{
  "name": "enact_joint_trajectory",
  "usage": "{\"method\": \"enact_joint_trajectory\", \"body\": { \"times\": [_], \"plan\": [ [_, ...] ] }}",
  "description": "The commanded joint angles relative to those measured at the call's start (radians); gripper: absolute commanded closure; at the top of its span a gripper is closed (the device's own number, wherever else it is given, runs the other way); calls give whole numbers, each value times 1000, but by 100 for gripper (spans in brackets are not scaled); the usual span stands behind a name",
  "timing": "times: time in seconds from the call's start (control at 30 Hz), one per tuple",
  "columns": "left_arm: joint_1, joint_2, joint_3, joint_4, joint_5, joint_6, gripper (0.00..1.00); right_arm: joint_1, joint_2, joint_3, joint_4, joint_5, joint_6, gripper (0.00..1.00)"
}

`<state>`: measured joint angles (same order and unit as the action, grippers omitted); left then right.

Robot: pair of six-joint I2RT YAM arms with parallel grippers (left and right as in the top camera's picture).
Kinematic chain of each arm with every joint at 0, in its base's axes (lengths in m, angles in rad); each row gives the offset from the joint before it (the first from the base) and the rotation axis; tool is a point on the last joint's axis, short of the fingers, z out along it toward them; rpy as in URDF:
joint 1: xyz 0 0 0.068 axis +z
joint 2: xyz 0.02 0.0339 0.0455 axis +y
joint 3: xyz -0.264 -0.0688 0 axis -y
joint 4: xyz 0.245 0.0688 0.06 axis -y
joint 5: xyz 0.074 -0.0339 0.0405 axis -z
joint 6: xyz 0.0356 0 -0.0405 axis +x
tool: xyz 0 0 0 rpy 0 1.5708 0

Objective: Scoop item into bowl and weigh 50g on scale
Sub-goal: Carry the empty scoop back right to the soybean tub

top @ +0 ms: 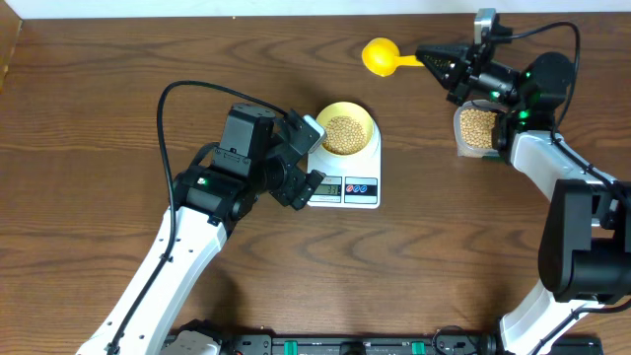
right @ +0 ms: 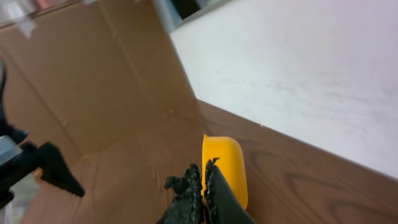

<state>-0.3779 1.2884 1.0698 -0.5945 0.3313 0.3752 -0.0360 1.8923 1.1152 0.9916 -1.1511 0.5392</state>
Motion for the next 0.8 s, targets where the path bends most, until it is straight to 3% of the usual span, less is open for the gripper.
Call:
{"method": "enact_joint_trajectory", "body": {
  "times": [0.0, 0.5, 0.77],
  "plan": [
    [-1, -14, -7, 1, 0, 17, 13, -10, -7, 1, -30, 68, 24, 99],
    [-1, -14, -7, 1, 0, 17, 13, -37, -64, 1, -236, 276, -25, 99],
    [-1, -14, -7, 1, 0, 17, 13, -37, -145, 1, -397, 354, -180, 99]
  ]
}}
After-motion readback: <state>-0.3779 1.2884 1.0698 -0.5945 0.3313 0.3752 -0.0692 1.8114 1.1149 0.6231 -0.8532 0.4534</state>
